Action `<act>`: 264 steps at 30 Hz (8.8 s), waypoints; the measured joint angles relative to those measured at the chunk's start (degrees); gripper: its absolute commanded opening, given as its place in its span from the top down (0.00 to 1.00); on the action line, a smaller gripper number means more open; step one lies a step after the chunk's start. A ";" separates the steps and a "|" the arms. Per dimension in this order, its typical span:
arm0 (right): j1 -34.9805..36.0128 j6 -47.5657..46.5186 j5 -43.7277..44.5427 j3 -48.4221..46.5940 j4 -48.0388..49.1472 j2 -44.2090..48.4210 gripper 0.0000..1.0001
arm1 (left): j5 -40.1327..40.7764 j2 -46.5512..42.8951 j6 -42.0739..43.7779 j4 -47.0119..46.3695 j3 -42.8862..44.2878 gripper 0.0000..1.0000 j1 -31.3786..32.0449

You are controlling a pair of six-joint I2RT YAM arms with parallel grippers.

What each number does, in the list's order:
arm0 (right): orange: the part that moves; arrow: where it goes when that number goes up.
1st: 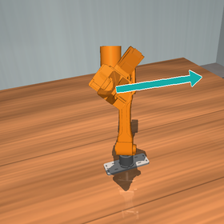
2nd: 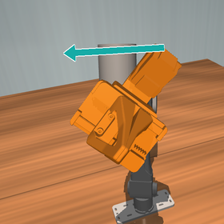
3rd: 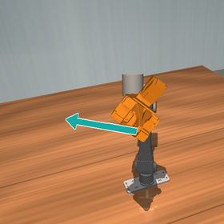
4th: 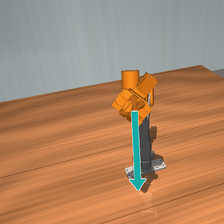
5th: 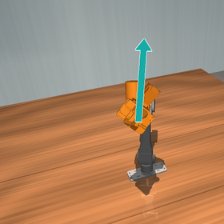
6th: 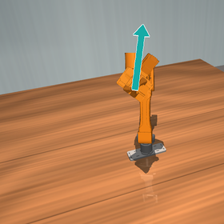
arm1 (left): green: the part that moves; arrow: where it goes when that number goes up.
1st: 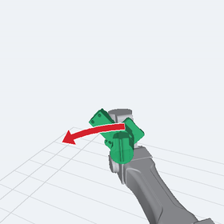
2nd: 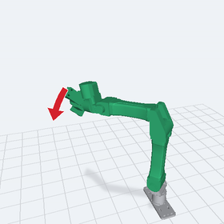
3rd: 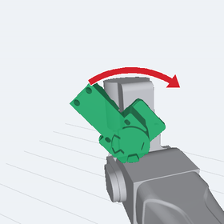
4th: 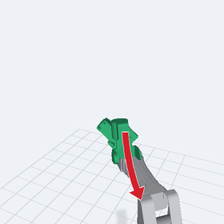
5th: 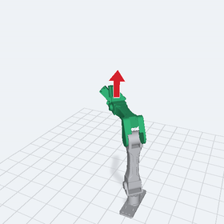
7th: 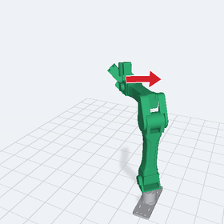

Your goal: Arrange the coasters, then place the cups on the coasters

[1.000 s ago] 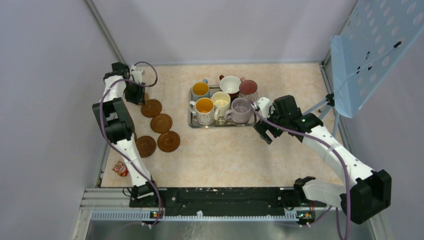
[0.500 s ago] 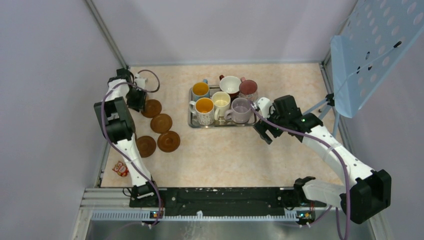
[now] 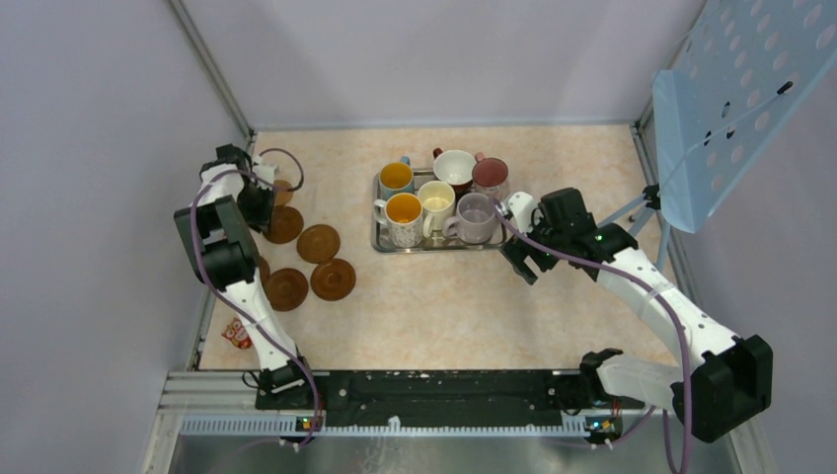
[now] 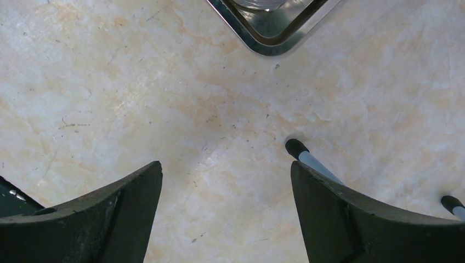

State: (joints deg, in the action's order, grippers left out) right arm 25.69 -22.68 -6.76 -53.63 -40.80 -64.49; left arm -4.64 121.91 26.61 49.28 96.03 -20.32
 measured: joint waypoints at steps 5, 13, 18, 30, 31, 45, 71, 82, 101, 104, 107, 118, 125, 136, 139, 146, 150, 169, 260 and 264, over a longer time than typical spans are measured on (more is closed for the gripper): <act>0.00 0.00 0.00 0.42 0.28 0.48 0.15 | 1.57 -1.49 1.62 -0.07 -2.34 0.65 -1.09; 0.00 0.07 0.00 0.76 0.59 0.76 0.15 | 3.08 -4.20 3.45 -0.28 -6.60 0.61 -1.77; 0.00 0.31 -0.04 1.42 0.92 1.16 0.15 | 2.43 -4.90 3.41 0.57 -7.26 0.49 -1.88; 0.00 0.46 -0.50 1.86 1.16 2.19 0.15 | -6.93 -19.17 9.44 8.02 -11.85 0.50 -2.05; 0.00 0.57 -0.52 1.95 1.14 2.34 0.15 | -7.37 -21.53 10.19 8.68 -14.27 0.51 -2.05; 0.00 0.87 -0.66 2.27 1.86 2.67 0.15 | -8.28 -25.75 8.98 7.78 -32.15 0.59 -1.79; 0.00 0.85 -0.44 2.29 1.99 2.67 0.15 | -4.35 -24.83 -2.34 -2.97 -36.17 0.59 1.73; 0.00 0.83 -0.42 2.29 2.01 2.64 0.15 | -4.24 -23.63 -4.24 -2.54 -34.91 0.58 4.48; 0.00 0.85 -0.66 2.29 2.21 2.58 0.15 | -9.03 -13.20 -7.17 1.16 -6.01 0.50 5.03; 0.00 0.85 -0.63 2.29 2.19 2.58 0.15 | -7.85 -9.53 -7.50 0.85 -3.72 0.50 4.57; 0.00 0.85 -0.66 2.29 2.19 2.58 0.15 | -7.34 -5.81 -7.96 0.70 -0.72 0.46 3.91; 0.00 0.87 -0.68 2.29 2.19 2.32 0.15 | -6.60 6.93 -11.61 -3.58 18.45 0.25 3.50; 0.00 0.85 -0.63 2.23 2.10 1.70 0.15 | -6.47 12.61 -12.81 -6.08 23.15 0.24 3.50; 0.00 0.81 -0.42 2.21 1.73 1.03 0.15 | -9.38 13.38 -11.02 -7.39 20.44 0.37 3.74; 0.00 0.81 -0.42 2.21 1.75 1.03 0.16 | -9.64 11.56 -9.86 -8.09 17.25 0.45 4.00; 0.00 0.83 -0.44 2.21 1.77 1.05 0.16 | -10.12 7.80 -7.89 -8.15 11.10 0.53 6.25; 0.00 0.83 -0.44 2.21 1.77 1.03 0.16 | -11.06 6.16 -7.39 -8.17 8.48 0.54 7.26; 0.00 0.83 -0.48 2.21 1.79 1.03 0.16 | -14.56 3.58 -6.25 -7.98 4.28 0.53 12.09; 0.00 0.87 -1.49 2.23 2.71 2.29 0.16 | -14.67 -32.06 -0.74 3.06 -31.43 0.44 20.74; 0.00 0.87 -1.81 2.23 3.02 2.29 0.16 | -12.15 -32.06 -1.14 2.49 -26.38 0.44 10.47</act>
State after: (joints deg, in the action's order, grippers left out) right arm 25.69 -21.80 -8.58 -51.40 -37.78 -62.19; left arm -16.80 89.84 25.47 51.77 69.65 -9.85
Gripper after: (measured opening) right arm 0.840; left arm 0.560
